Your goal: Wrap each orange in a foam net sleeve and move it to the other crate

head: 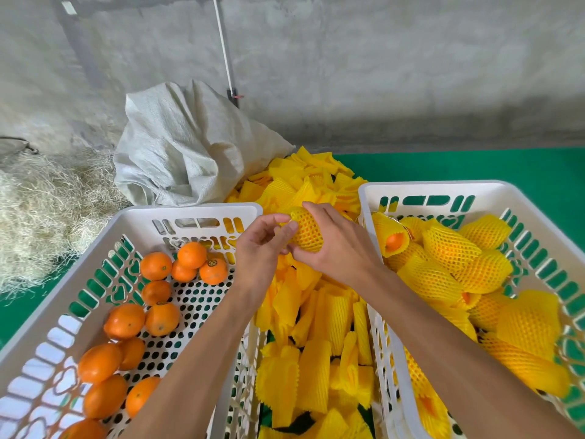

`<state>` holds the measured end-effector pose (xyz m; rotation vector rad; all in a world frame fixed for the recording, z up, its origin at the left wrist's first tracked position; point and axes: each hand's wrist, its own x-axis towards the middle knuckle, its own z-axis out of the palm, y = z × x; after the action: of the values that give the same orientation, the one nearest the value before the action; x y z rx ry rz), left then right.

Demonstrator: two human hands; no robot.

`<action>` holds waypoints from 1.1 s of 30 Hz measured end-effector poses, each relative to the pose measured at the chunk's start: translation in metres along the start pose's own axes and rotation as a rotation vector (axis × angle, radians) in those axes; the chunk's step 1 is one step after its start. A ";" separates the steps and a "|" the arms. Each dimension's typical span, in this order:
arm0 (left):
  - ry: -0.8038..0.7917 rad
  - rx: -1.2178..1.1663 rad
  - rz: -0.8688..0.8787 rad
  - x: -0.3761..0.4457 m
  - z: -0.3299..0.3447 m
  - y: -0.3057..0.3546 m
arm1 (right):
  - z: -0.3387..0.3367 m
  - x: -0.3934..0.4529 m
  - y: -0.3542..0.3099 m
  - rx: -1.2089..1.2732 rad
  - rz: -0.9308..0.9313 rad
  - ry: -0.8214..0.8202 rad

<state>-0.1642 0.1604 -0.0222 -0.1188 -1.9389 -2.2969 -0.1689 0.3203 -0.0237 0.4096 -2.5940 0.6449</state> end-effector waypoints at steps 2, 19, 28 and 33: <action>-0.013 0.005 -0.008 0.000 -0.002 0.000 | 0.001 -0.001 -0.001 0.019 0.014 -0.014; -0.094 0.169 -0.030 0.000 -0.003 -0.006 | 0.001 -0.003 0.003 -0.007 -0.053 -0.120; -0.224 0.330 0.101 -0.004 -0.001 -0.010 | -0.004 0.001 0.014 0.071 -0.013 -0.272; -0.258 0.361 0.084 -0.009 0.003 -0.007 | -0.002 -0.002 0.011 0.032 -0.031 -0.300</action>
<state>-0.1569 0.1648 -0.0299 -0.4675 -2.3867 -1.9204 -0.1707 0.3313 -0.0272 0.5962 -2.8547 0.6592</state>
